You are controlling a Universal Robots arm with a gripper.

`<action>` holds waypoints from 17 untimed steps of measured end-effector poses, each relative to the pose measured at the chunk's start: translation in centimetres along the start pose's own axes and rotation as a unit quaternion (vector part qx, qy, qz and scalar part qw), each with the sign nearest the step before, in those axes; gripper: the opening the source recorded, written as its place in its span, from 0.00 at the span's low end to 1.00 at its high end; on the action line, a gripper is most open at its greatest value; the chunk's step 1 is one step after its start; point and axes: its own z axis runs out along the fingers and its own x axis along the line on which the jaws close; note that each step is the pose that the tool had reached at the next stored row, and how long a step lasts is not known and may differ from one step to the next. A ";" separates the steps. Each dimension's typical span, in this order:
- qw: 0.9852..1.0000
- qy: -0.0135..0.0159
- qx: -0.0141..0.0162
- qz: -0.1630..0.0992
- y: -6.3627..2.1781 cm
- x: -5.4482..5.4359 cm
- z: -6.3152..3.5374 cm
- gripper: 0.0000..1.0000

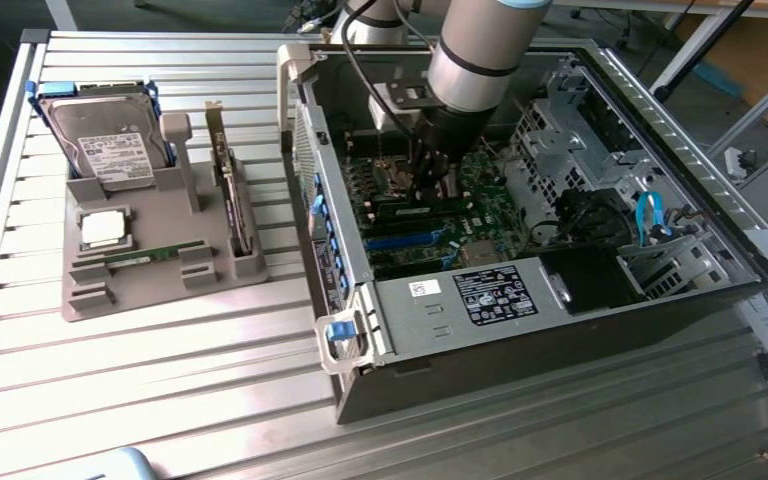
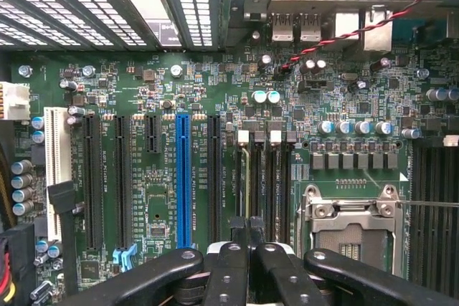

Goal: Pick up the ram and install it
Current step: 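Press down the ram until it locks into place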

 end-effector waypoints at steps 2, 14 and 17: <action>1.000 0.000 0.000 0.000 0.00 0.0 0.02 0.10; 1.000 0.000 0.000 0.000 0.00 0.0 0.37 0.10; 1.000 0.000 0.000 0.000 0.00 0.0 0.44 0.10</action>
